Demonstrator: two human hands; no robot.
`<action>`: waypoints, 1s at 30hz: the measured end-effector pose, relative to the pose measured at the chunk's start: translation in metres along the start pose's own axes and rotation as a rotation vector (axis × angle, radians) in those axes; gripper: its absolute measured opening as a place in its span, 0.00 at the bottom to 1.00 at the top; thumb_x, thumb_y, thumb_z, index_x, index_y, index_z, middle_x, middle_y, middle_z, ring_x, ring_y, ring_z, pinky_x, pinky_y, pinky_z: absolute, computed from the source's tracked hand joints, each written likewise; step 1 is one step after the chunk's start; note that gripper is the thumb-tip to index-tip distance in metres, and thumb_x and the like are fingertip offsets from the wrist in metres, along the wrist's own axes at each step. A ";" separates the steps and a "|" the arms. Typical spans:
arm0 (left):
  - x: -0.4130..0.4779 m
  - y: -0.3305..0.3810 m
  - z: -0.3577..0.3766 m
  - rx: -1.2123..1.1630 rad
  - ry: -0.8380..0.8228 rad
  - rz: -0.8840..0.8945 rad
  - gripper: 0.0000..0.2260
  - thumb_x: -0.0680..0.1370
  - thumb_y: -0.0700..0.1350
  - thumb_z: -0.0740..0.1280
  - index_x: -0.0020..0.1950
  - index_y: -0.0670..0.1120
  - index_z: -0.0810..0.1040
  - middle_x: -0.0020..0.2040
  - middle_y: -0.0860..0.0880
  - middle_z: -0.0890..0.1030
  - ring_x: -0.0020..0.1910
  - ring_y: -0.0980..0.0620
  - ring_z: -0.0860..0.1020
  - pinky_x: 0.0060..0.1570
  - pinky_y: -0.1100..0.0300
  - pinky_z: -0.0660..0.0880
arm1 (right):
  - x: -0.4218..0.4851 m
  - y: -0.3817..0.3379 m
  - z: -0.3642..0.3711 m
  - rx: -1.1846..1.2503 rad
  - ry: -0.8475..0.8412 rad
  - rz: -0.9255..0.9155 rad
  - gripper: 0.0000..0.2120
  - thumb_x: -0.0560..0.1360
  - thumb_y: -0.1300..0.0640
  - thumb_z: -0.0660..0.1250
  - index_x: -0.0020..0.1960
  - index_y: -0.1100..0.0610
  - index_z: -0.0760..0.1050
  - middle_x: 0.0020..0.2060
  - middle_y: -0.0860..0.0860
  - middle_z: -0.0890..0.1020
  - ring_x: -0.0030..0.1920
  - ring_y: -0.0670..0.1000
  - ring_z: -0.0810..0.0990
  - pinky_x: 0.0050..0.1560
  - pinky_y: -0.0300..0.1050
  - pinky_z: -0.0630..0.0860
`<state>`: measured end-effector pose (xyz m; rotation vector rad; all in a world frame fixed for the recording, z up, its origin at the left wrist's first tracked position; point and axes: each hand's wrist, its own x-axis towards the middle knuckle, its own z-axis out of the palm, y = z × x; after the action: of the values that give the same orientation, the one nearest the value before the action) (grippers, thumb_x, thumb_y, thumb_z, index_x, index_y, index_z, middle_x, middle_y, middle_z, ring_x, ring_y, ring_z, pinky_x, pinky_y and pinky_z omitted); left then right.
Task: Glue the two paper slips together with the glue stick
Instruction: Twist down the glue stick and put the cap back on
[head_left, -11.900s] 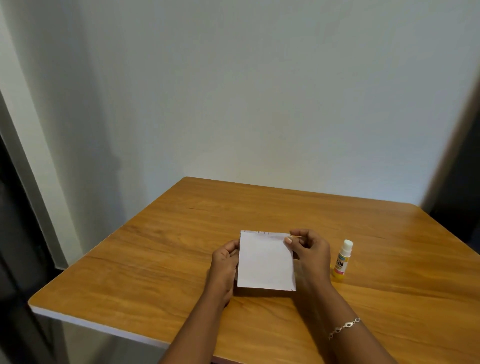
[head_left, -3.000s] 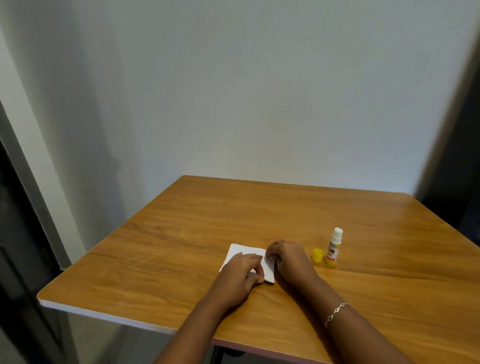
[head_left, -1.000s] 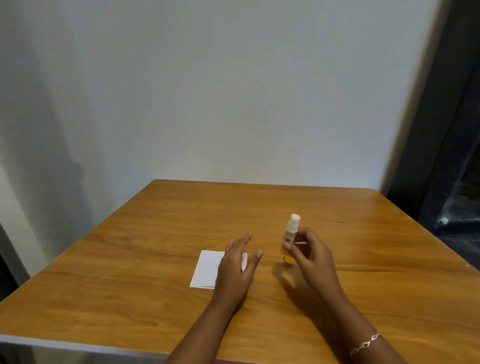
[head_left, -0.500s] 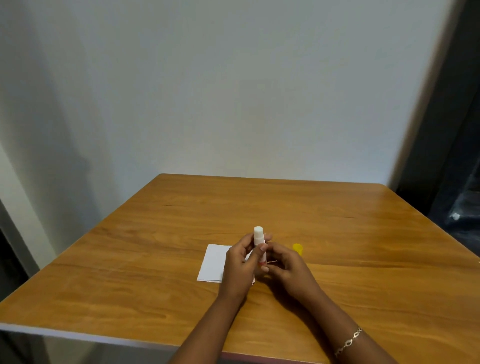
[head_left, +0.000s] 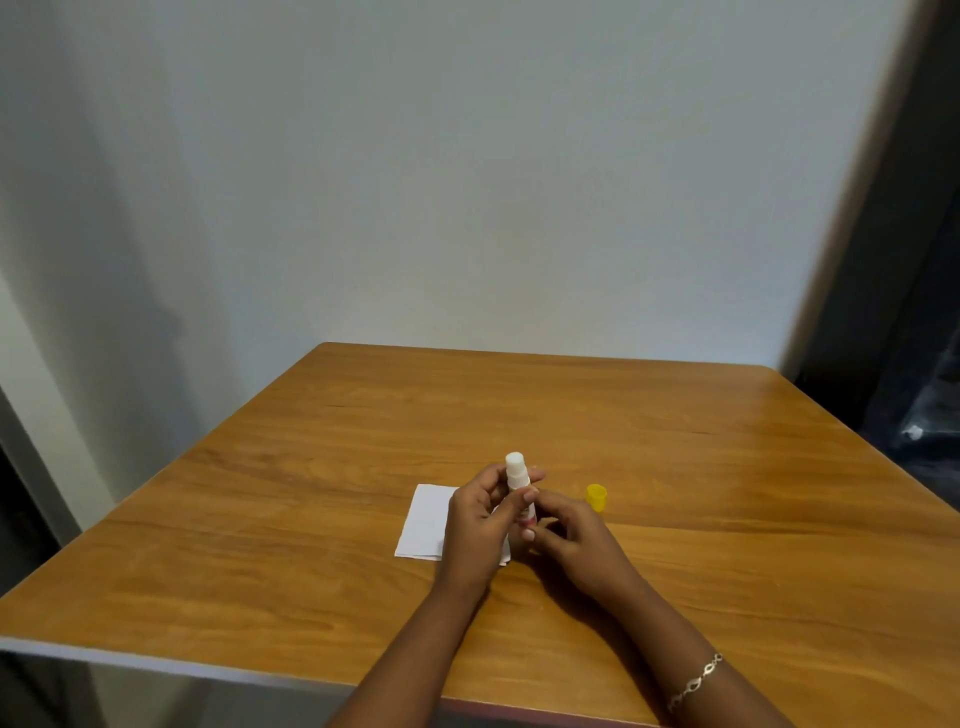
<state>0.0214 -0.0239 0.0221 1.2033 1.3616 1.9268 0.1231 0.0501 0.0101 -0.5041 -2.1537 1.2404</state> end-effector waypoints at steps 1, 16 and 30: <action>0.000 0.000 0.000 -0.004 -0.006 0.001 0.09 0.74 0.36 0.66 0.48 0.49 0.80 0.47 0.56 0.85 0.49 0.51 0.82 0.44 0.62 0.79 | 0.000 0.000 0.000 -0.001 0.003 0.004 0.11 0.67 0.61 0.64 0.48 0.56 0.79 0.46 0.57 0.83 0.47 0.57 0.80 0.49 0.53 0.76; -0.001 0.000 -0.001 -0.007 -0.001 0.012 0.06 0.71 0.39 0.69 0.47 0.45 0.80 0.44 0.52 0.85 0.47 0.50 0.82 0.39 0.63 0.79 | 0.001 0.006 -0.008 -0.097 0.005 0.088 0.05 0.68 0.60 0.70 0.41 0.51 0.77 0.43 0.57 0.82 0.45 0.56 0.79 0.46 0.49 0.74; 0.000 -0.001 0.000 -0.031 0.026 -0.021 0.08 0.70 0.34 0.69 0.44 0.45 0.79 0.39 0.51 0.85 0.44 0.50 0.83 0.42 0.61 0.79 | 0.002 0.008 -0.009 -0.023 0.030 0.147 0.09 0.61 0.55 0.75 0.36 0.51 0.75 0.39 0.57 0.83 0.41 0.54 0.79 0.43 0.53 0.73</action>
<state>0.0214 -0.0236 0.0207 1.1485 1.3476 1.9481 0.1274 0.0609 0.0073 -0.6977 -2.1397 1.2785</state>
